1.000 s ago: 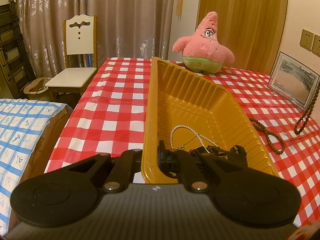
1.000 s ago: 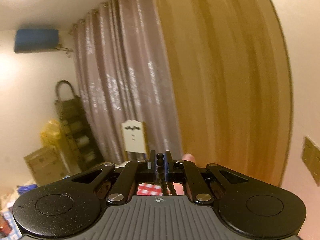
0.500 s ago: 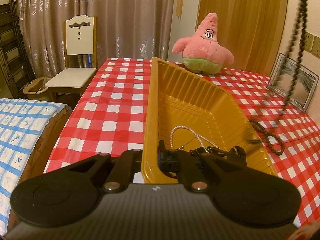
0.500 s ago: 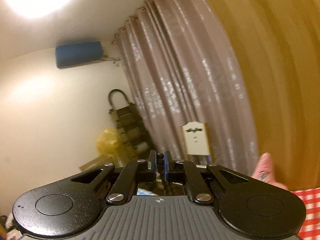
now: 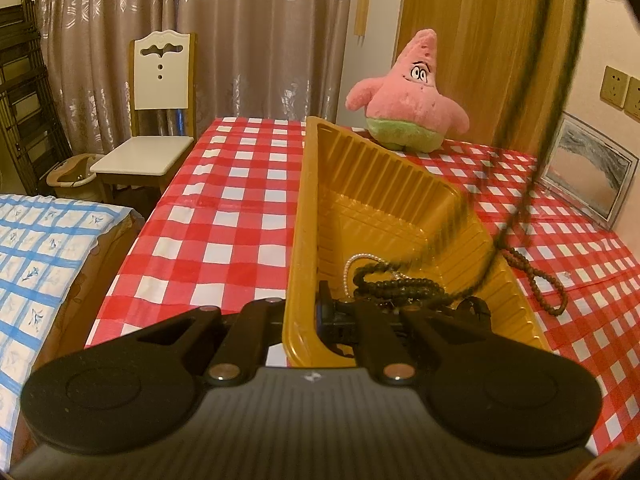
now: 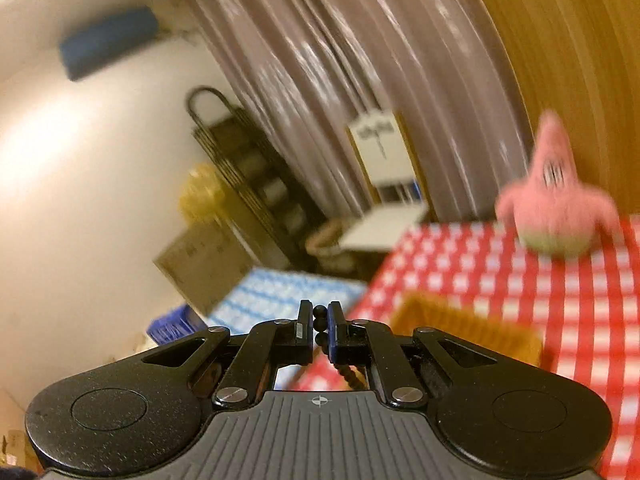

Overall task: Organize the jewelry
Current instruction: 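Lower the bead strand into the orange tray and open the right tool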

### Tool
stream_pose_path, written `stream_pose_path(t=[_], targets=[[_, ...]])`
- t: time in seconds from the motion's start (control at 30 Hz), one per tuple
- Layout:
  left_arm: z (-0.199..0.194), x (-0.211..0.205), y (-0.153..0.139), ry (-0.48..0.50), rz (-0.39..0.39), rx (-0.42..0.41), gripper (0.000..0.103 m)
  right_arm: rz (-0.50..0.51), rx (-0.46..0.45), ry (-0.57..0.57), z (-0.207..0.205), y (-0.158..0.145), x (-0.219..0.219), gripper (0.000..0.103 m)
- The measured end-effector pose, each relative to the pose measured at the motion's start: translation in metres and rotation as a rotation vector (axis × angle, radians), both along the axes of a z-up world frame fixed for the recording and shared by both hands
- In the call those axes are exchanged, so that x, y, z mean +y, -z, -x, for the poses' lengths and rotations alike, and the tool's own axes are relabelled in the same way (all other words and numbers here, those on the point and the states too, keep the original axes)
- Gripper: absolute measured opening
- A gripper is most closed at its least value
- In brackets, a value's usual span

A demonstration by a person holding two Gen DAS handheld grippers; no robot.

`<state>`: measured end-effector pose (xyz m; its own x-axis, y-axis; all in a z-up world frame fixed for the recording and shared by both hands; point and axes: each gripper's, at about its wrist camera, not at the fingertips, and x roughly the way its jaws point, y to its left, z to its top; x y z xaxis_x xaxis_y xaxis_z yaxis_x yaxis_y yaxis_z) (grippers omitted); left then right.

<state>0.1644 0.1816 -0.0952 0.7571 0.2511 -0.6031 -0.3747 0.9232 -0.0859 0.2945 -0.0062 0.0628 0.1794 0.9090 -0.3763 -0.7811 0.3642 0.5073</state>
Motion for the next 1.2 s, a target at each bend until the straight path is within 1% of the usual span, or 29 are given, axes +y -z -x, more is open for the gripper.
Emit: stream_pose_path(t=[0.07, 0.13, 0.2, 0.3, 0.4, 0.43, 0.5, 0.63, 0.67, 0.7, 0.73, 0.77, 0.87, 0.93, 1.0, 1.07, 1.1, 1.13, 1.2], targets=[[0.000, 0.000, 0.000, -0.002, 0.001, 0.000, 0.004, 0.043, 0.049, 0.026, -0.005, 0.028, -0.001, 0.007], [0.000, 0.000, 0.000, -0.003, 0.003, -0.001, 0.004, 0.071, 0.117, 0.044, -0.012, 0.054, 0.001, 0.007], [0.001, 0.000, 0.000, -0.004, 0.003, -0.002, 0.004, 0.116, 0.145, 0.076, -0.018, 0.076, 0.002, 0.007], [0.001, 0.000, 0.001, -0.005, 0.006, -0.002, 0.004, 0.162, 0.183, 0.100, -0.023, 0.098, 0.006, 0.007], [0.001, 0.000, 0.001, -0.006, 0.007, -0.002, 0.004, 0.179, 0.188, 0.106, -0.026, 0.106, 0.009, 0.007], [0.001, 0.000, 0.001, -0.006, 0.007, -0.002, 0.004, 0.161, 0.183, 0.102, -0.026, 0.101, 0.010, 0.007], [0.001, 0.001, 0.001, -0.006, 0.007, -0.002, 0.004, 0.079, 0.163, 0.089, -0.022, 0.090, 0.009, 0.007], [0.002, 0.001, 0.002, -0.006, 0.008, -0.002, 0.004, -0.208, 0.088, 0.063, -0.013, 0.065, -0.005, 0.007], [0.002, 0.001, 0.001, -0.006, 0.008, -0.002, 0.004, -0.262, 0.073, 0.060, -0.011, 0.062, -0.009, 0.007], [0.002, 0.001, 0.001, -0.006, 0.008, -0.002, 0.004, -0.281, 0.069, 0.062, -0.010, 0.061, -0.009, 0.007], [0.002, 0.001, 0.001, -0.006, 0.008, -0.002, 0.004, -0.251, 0.075, 0.063, -0.010, 0.065, -0.008, 0.007], [0.002, 0.001, 0.001, -0.007, 0.009, -0.002, 0.004, -0.193, 0.087, 0.066, -0.010, 0.072, -0.004, 0.007], [0.003, 0.001, 0.002, -0.007, 0.010, -0.001, 0.004, 0.042, 0.135, 0.096, -0.010, 0.117, 0.008, 0.007], [0.003, 0.000, 0.004, -0.007, 0.011, 0.000, 0.004, 0.144, 0.184, 0.116, -0.012, 0.147, 0.011, 0.007], [0.003, 0.000, 0.004, -0.008, 0.012, 0.000, 0.004, 0.210, 0.214, 0.132, -0.013, 0.171, 0.009, 0.007], [0.003, 0.000, 0.004, -0.008, 0.011, 0.000, 0.004, 0.263, 0.229, 0.140, -0.016, 0.187, 0.010, 0.007], [0.003, 0.001, 0.004, -0.008, 0.011, 0.001, 0.004, 0.283, 0.235, 0.142, -0.016, 0.191, 0.010, 0.007], [0.003, 0.001, 0.004, -0.009, 0.012, 0.001, 0.004, 0.282, 0.228, 0.152, -0.016, 0.193, 0.009, 0.007], [0.004, 0.001, 0.005, -0.009, 0.015, 0.002, 0.004, 0.300, 0.186, 0.149, -0.015, 0.193, 0.011, 0.008]])
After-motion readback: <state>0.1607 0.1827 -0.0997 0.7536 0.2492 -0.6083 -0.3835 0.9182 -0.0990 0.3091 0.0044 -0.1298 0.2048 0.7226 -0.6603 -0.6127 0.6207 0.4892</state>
